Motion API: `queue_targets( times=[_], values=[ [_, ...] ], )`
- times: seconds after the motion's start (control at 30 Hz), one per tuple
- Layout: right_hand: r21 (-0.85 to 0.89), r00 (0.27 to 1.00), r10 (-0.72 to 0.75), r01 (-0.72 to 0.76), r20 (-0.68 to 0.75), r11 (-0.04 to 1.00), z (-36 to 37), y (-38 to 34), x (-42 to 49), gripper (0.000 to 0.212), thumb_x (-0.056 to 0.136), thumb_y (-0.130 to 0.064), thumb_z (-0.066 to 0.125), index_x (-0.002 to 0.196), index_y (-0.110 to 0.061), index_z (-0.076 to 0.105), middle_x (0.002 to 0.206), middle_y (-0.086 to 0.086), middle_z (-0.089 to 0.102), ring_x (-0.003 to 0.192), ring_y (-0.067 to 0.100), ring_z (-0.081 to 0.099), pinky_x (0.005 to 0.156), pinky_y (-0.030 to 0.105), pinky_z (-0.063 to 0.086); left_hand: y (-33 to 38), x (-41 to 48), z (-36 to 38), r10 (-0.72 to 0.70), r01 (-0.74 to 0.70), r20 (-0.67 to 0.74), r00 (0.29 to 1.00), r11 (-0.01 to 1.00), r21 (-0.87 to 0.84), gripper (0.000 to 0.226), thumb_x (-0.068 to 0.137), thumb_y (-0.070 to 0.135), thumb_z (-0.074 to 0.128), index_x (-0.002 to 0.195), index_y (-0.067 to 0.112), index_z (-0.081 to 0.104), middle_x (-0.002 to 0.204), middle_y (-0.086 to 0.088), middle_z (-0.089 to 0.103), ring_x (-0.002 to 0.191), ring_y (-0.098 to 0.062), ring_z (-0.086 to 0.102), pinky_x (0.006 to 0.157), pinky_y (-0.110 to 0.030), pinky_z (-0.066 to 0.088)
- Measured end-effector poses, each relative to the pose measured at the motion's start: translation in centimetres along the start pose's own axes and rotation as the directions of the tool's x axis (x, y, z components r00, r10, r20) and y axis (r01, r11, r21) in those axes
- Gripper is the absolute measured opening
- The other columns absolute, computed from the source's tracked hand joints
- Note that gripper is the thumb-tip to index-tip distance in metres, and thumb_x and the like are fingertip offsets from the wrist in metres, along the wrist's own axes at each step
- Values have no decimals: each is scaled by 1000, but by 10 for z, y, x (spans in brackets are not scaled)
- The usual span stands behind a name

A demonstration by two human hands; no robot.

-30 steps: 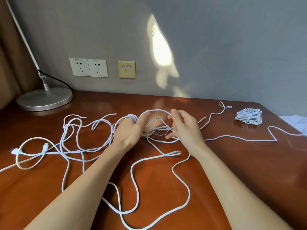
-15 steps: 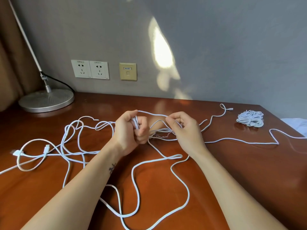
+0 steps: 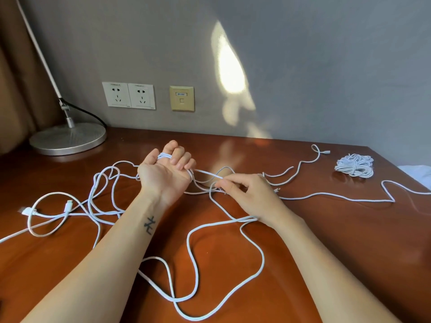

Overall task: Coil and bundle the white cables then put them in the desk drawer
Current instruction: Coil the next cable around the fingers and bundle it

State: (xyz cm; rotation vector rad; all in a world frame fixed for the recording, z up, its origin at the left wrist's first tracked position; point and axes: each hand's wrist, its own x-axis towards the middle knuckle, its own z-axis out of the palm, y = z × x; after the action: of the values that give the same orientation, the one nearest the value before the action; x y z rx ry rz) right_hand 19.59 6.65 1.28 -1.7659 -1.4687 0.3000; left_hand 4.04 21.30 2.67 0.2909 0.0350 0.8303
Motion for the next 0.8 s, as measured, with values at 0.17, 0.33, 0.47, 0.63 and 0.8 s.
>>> queue_targets(
  times=[0.17,0.33,0.47,0.63,0.8],
  values=[
    [-19,996,-11,12,83,1000,2,-2,-1,22,99,-49,62,111,-42,79,106,-24,75,105,-2,67,92,35,57,2,5,1,68,-70,-125,990,997,-16,50,108,38,29,119,2,62,69,-1,28,59,-13,24,63,-28,26],
    [15,997,-75,75,28,997,0,-1,-2,22,102,-28,61,113,-33,80,90,-32,68,91,-2,64,75,15,47,-4,13,-2,199,-115,-162,966,900,420,39,112,30,27,122,8,57,65,1,29,53,-12,28,63,-27,31],
    [-50,978,-152,146,-144,988,2,-1,1,23,101,-17,61,115,-25,77,91,-33,63,90,-4,62,76,10,45,-12,22,5,333,-59,-172,927,581,812,34,110,19,30,126,16,60,58,2,36,48,-11,36,57,-27,39],
    [68,956,-122,145,-266,987,3,-1,3,40,102,-12,61,137,-32,61,96,-13,70,93,8,68,80,15,53,-19,5,-11,373,-312,251,893,113,943,33,113,28,34,123,19,64,73,-1,47,64,-9,46,65,-25,46],
    [142,952,-89,135,-293,981,3,0,4,56,101,-5,59,147,-34,49,108,-11,65,101,13,67,90,25,55,-22,5,-14,312,-373,406,859,-161,914,34,110,33,35,120,20,65,73,0,50,66,-7,48,67,-32,46]
  ],
)
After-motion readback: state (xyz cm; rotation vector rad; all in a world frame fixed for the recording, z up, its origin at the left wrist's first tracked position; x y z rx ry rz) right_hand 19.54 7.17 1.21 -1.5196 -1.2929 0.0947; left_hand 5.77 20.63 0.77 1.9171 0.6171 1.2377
